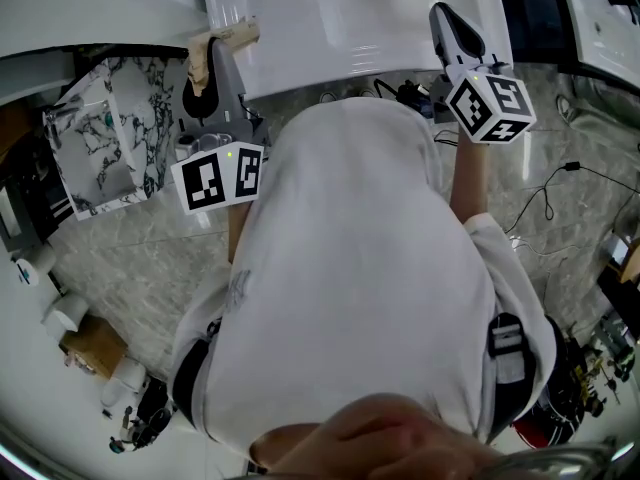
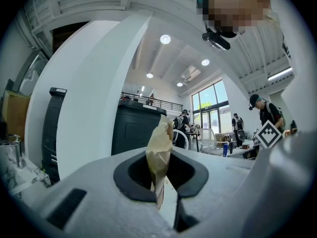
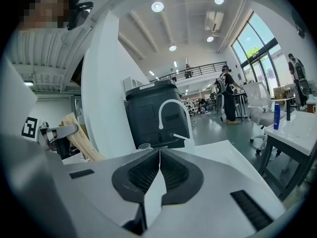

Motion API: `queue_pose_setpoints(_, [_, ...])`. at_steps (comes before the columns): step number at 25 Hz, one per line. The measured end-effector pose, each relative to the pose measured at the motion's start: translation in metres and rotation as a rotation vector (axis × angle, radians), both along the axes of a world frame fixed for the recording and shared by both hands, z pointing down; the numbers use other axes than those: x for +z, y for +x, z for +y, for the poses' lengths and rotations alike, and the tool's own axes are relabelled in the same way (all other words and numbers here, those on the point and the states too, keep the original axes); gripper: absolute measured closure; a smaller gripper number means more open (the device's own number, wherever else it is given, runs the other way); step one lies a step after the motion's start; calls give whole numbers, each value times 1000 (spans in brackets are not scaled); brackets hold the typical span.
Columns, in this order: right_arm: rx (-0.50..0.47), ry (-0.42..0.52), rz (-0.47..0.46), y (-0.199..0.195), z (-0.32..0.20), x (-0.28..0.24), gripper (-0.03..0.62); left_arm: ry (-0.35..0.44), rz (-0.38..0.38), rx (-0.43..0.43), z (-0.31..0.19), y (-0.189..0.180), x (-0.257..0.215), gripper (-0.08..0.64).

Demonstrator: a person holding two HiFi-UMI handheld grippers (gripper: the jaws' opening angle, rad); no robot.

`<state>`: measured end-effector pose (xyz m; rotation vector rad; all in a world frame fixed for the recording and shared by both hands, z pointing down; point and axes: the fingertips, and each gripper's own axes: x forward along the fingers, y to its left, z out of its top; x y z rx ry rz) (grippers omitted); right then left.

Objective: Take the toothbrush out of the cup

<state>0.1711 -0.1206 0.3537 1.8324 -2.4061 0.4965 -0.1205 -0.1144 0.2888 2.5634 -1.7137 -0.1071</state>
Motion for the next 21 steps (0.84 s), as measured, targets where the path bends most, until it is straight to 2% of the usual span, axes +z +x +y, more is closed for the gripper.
queue_pose_setpoints(21, [3,-9,11,-5,-5,3,577,3,0,4,-6,-5,1,518])
